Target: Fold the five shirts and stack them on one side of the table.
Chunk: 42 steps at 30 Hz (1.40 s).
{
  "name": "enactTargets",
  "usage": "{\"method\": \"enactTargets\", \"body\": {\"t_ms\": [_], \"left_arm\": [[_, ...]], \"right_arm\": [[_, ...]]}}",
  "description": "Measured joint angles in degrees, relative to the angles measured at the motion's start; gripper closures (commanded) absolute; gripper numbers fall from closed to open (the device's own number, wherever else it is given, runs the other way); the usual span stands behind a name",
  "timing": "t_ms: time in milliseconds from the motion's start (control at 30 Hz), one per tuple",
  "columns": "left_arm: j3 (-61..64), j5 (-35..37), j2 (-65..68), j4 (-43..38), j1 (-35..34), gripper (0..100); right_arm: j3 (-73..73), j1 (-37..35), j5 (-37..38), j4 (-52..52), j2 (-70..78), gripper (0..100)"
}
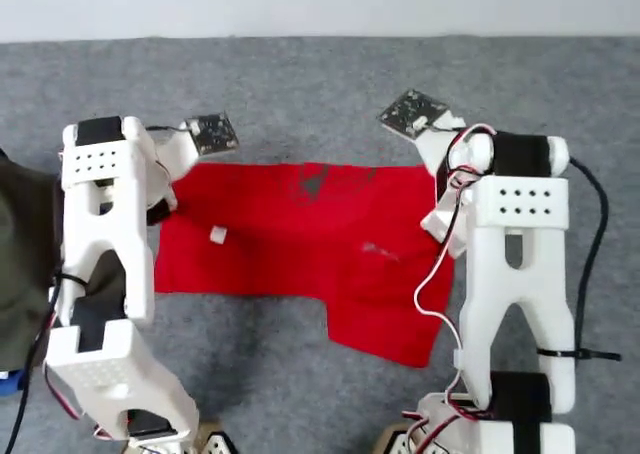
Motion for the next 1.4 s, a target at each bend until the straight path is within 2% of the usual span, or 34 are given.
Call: {"method": "enactTargets", "body": {"t_ms": [333, 567, 633, 733, 800, 867, 1000, 1167, 1233, 1300, 1400], "left_arm": [[0.0, -0.97, 4.48, 2.29, -1.76, 98], [0.0, -1.05, 4.48, 4.84, -1.76, 90], [0.0, -1.05, 4.48, 4.84, -1.76, 86], [-0.26, 0.79, 4.48, 5.98, -1.76, 82], [-1.58, 3.34, 4.48, 7.03, -1.85, 80], [-2.29, 5.01, 4.48, 7.38, -2.2, 80], [-2.46, 5.89, 2.02, 7.38, -2.9, 80], [-2.46, 6.51, -5.71, 7.38, -2.99, 80], [-2.46, 8.79, -8.0, 7.3, -2.99, 81], [-2.46, 12.92, -8.97, 4.57, -2.99, 84], [-2.46, 20.48, -9.23, 0.97, -1.67, 94]], "right_arm": [[22.59, 0.0, -1.05, 0.18, -11.87, 98.9], [28.84, 0.09, -1.14, 0.18, -15.12, 98.0], [28.84, 0.09, -1.14, 0.18, -15.21, 94.6], [28.84, 0.09, -1.14, 0.18, -15.21, 84.1], [28.84, 0.09, -1.14, 0.18, -15.21, 76.6], [28.84, 0.53, -1.05, 0.18, -15.21, 73.2], [27.87, 1.67, -1.05, 0.18, -15.21, 73.1], [19.96, 1.93, -1.05, -0.09, -15.21, 73.3], [17.58, 1.85, -1.05, -1.05, -15.21, 74.9], [17.05, 1.85, -1.85, -3.69, -15.21, 81.3], [17.05, 1.93, -6.24, -6.59, -14.15, 95.1]]}}
